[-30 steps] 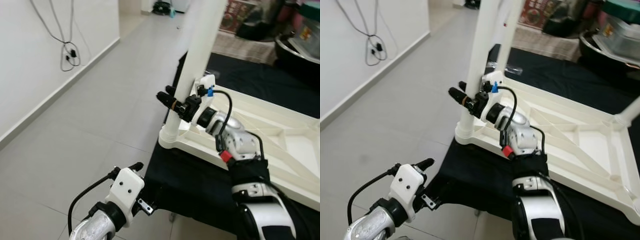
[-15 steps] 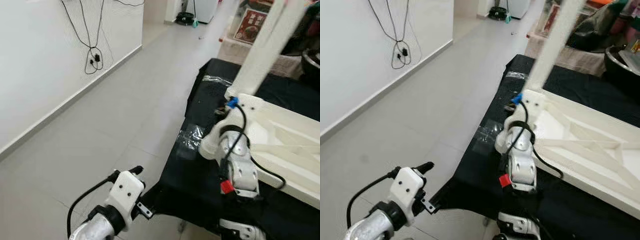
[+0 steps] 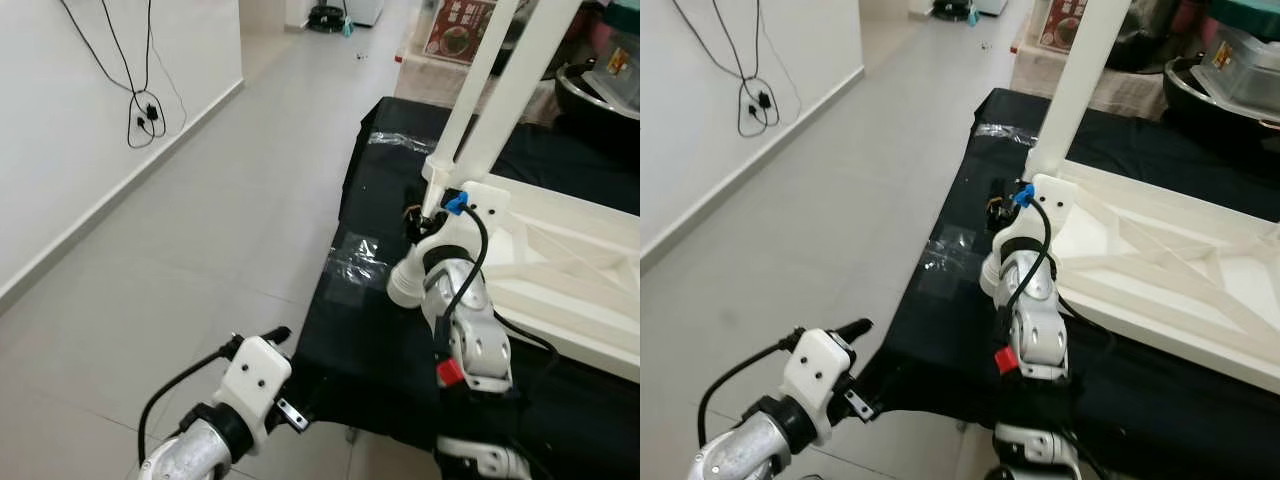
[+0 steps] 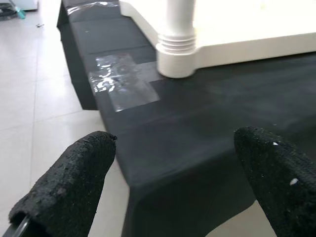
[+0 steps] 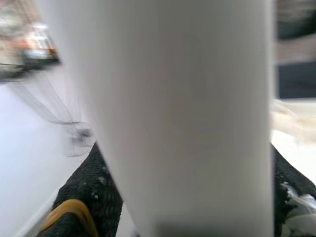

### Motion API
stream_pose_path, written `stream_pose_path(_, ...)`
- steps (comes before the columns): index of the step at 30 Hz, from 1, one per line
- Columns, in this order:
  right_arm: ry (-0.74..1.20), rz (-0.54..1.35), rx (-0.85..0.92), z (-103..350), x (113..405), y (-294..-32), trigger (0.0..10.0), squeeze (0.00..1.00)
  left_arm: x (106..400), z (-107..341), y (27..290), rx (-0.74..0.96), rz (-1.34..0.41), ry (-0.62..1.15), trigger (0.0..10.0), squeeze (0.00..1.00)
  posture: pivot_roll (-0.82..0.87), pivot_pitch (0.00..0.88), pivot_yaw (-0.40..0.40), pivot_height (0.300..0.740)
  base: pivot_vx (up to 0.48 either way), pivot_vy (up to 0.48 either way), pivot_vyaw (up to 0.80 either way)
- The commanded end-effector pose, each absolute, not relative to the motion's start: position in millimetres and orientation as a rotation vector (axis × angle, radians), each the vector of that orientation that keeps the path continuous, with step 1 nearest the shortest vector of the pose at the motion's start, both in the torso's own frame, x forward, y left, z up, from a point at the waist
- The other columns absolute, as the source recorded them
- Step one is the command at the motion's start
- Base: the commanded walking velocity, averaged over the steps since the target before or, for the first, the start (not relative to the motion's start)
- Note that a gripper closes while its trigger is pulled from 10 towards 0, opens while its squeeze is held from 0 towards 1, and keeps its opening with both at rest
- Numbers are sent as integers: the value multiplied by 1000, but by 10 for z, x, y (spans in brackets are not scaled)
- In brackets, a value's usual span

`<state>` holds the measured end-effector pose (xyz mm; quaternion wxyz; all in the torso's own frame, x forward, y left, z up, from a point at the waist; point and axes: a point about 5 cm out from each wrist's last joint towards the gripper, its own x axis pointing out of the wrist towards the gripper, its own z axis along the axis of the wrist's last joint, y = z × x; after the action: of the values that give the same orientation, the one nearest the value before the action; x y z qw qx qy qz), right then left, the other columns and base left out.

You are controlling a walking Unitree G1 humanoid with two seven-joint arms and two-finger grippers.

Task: Building children table

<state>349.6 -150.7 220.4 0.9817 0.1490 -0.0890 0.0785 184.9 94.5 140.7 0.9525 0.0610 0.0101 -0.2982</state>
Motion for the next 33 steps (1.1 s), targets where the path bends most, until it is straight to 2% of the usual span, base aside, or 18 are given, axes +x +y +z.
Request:
stream_pose_path(1,-158,469,328,2241,3487,-1357,10000,0,1839,1373,933,118,-617,42,10000,0,124,124,-114,740,0,0,0)
stream_pose_path(2,-158,469,328,2241,3487,-1357,10000,0,1839,1373,933,118,-617,42,10000,0,124,124,-114,740,0,0,0)
stream_pose_path(3,-137,669,340,2257,3431,-1334,10000,0,1835,1372,927,123,-618,40,10000,0,126,128,-115,740,0,0,0)
stream_pose_path(5,-130,738,355,2264,3407,-1334,10000,0,1834,1373,925,123,-617,39,10000,0,126,124,-114,740,0,0,0)
stream_pose_path(7,-68,935,354,2248,3338,-1341,10000,0,1834,1375,928,118,-610,39,10000,0,127,128,-116,740,0,0,0)
stream_pose_path(9,-32,1084,315,2240,3268,-1337,10000,0,1828,1376,926,116,-609,40,10000,0,129,130,-122,740,0,0,0)
stream_pose_path(11,-25,1123,306,2239,3247,-1332,10000,0,1826,1375,925,116,-610,40,10000,0,129,130,-122,740,0,0,0)
stream_pose_path(12,-6,1240,231,2213,3204,-1287,10000,0,1830,1380,924,114,-610,40,10000,0,123,133,-123,740,0,0,0)
stream_pose_path(14,-6,1240,231,2213,3204,-1287,10000,0,1830,1380,924,114,-610,40,10000,0,123,133,-123,740,0,0,0)
stream_pose_path(17,-13,1271,107,2176,3289,-1200,10000,0,1828,1380,917,113,-609,41,10000,0,128,136,-130,740,0,0,0)
stream_pose_path(18,-32,1207,65,2171,3388,-1165,0,0,1831,1376,919,116,-610,45,10000,0,125,141,-126,740,0,0,0)
stream_pose_path(20,-38,1176,45,2172,3447,-1150,0,0,1832,1373,921,119,-612,49,10000,0,126,142,-125,740,0,0,0)
stream_pose_path(21,-75,1038,42,2216,3577,-1136,0,0,1832,1367,924,126,-611,51,10000,0,129,142,-129,740,0,0,0)
stream_pose_path(23,-84,917,92,2246,3644,-1160,0,0,1828,1364,927,125,-610,49,10000,0,129,140,-128,740,0,0,0)
stream_pose_path(26,-64,876,99,2208,3630,-1203,0,0,1831,1359,927,121,-615,52,10000,0,123,141,-126,740,0,0,0)
stream_pose_path(30,-61,731,123,2147,3648,-1266,0,0,1836,1351,934,126,-619,58,10000,0,126,141,-124,740,0,0,0)
stream_pose_path(31,-75,476,172,2130,3649,-1336,0,0,1832,1357,933,128,-617,53,10000,0,128,142,-124,740,0,0,0)
stream_pose_path(33,-79,316,193,2107,3639,-1400,0,0,1833,1358,933,129,-616,51,10000,0,127,142,-126,740,0,0,0)
